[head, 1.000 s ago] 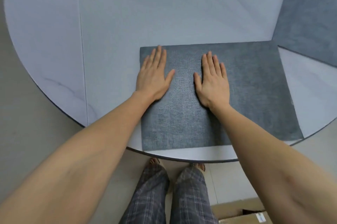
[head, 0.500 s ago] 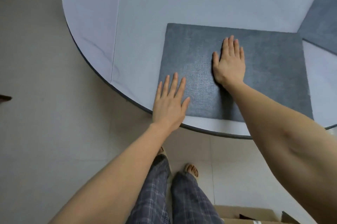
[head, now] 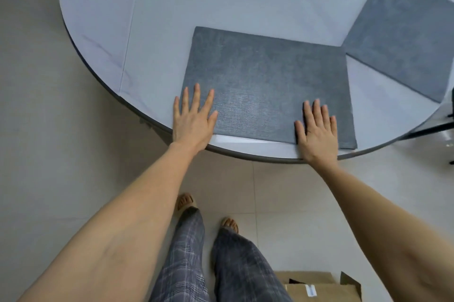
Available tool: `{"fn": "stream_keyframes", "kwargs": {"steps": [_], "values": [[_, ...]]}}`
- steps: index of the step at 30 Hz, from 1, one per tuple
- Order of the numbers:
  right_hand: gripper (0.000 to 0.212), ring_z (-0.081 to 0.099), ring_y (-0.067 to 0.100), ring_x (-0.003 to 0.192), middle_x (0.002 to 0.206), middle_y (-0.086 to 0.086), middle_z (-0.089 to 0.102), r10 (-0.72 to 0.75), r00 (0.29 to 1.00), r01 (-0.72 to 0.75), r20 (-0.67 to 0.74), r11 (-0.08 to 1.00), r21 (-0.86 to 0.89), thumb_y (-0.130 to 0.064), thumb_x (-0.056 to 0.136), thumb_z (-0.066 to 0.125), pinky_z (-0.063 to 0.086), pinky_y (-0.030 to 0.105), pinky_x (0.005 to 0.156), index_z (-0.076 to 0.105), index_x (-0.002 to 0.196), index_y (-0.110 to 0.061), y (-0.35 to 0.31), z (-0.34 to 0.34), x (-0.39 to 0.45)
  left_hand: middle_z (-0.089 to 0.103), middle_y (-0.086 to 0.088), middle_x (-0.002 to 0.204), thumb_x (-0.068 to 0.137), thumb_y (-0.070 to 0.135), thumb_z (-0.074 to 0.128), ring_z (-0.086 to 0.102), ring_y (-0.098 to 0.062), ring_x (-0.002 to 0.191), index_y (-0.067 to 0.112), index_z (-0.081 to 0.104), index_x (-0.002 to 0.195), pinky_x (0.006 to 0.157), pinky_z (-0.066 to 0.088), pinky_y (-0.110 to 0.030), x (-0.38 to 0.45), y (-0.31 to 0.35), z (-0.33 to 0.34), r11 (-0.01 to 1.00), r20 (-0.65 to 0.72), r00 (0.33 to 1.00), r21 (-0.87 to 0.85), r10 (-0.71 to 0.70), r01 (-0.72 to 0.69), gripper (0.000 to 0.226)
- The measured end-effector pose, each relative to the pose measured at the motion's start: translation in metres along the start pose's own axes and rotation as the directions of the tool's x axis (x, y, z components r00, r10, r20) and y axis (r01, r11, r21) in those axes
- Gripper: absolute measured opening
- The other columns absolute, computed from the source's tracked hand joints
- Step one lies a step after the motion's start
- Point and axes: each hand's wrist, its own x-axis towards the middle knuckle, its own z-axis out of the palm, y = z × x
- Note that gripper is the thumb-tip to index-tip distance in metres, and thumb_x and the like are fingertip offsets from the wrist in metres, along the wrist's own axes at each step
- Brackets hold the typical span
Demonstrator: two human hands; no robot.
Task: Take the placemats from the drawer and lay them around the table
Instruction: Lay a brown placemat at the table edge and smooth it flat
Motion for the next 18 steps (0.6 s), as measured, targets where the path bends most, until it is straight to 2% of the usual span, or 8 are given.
{"fn": "stream_keyframes", "kwargs": {"steps": [5,7,9,11,13,14,16,18], "values": [[0.064,-0.003,0.023,0.149,0.162,0.004,-0.002,0.28,0.949,-0.285,0.147,0.958,0.017,-0.048,0.1,0.022,-0.001,0.04,0.121,0.004,0.154,-0.018,0.032,-0.026,-0.019,-0.013,-0.005,0.162,0.102,0.047,0.019,-0.011,-0.032,0.148,0.027,-0.004,0.155,0.12,-0.001,-0.045,0.002,0.008,-0.025,0.997,0.194,0.978,-0.024,-0.07,0.077,0.061],[0.064,0.001,0.027,0.149,0.161,0.012,0.004,0.311,0.936,-0.317,0.164,0.949,0.007,-0.044,0.101,0.025,0.001,0.041,0.121,0.013,0.152,-0.009,0.021,-0.041,-0.014,0.003,-0.01,0.162,0.101,0.042,0.031,0.007,-0.036,0.148,0.022,0.011,0.154,0.118,0.015,-0.045,0.007,0.014,-0.05,0.994,0.308,0.946,-0.023,-0.098,0.11,0.06],[0.059,0.01,0.029,0.147,0.158,0.018,0.015,0.212,0.968,-0.214,0.136,0.977,0.003,-0.04,0.1,0.03,0.006,0.041,0.119,0.025,0.148,-0.004,-0.001,-0.064,-0.006,0.038,-0.013,0.149,0.099,0.035,0.038,0.039,-0.034,0.134,0.016,0.041,0.141,0.102,0.036,-0.04,0.011,0.018,-0.08,0.993,0.341,0.933,0.003,-0.114,0.121,0.046],[0.051,0.031,0.032,0.138,0.147,0.019,0.036,0.078,0.99,-0.086,0.113,0.994,0.063,-0.035,0.099,0.036,0.021,0.042,0.114,0.039,0.138,-0.003,-0.029,-0.09,0.005,0.055,-0.009,0.132,0.097,0.035,0.038,0.053,-0.03,0.117,0.014,0.055,0.127,0.087,0.039,-0.034,0.011,0.018,-0.109,0.994,0.334,0.936,0.013,-0.107,0.109,0.04],[0.039,0.05,0.034,0.121,0.13,0.018,0.055,-0.008,0.99,-0.014,0.142,0.988,0.152,-0.031,0.098,0.04,0.039,0.04,0.097,0.053,0.124,-0.005,-0.057,-0.118,0.017,0.057,-0.006,0.13,0.097,0.038,0.039,0.055,-0.027,0.116,0.016,0.057,0.127,0.087,0.041,-0.035,0.01,0.013,-0.14,0.997,0.329,0.941,0.005,-0.079,0.082,0.041],[0.031,0.057,0.034,0.109,0.116,0.017,0.062,-0.039,0.987,0.008,0.159,0.982,0.188,-0.03,0.097,0.04,0.044,0.038,0.083,0.059,0.109,-0.008,-0.07,-0.131,0.024,0.057,-0.004,0.131,0.096,0.039,0.039,0.055,-0.026,0.117,0.017,0.057,0.128,0.089,0.042,-0.035,0.01,0.009,-0.154,0.998,0.322,0.945,0.01,-0.063,0.064,0.042],[0.027,0.061,0.033,0.082,0.081,0.014,0.061,-0.099,0.982,0.059,0.163,0.97,0.236,-0.026,0.094,0.042,0.038,0.031,0.059,0.051,0.074,-0.01,-0.095,-0.156,0.039,0.057,-0.002,0.133,0.096,0.041,0.039,0.054,-0.024,0.12,0.02,0.056,0.129,0.091,0.043,-0.035,0.013,-0.002,-0.185,0.999,0.302,0.952,0.028,-0.048,0.042,0.043],[0.03,0.054,0.029,0.069,0.067,0.01,0.053,-0.146,0.977,0.103,0.159,0.963,0.25,-0.023,0.092,0.043,0.032,0.029,0.053,0.044,0.066,-0.009,-0.118,-0.179,0.052,0.054,0.0,0.137,0.097,0.043,0.039,0.052,-0.023,0.123,0.023,0.053,0.134,0.093,0.042,-0.035,0.017,-0.019,-0.215,0.998,0.269,0.962,0.029,-0.055,0.049,0.045]]}}
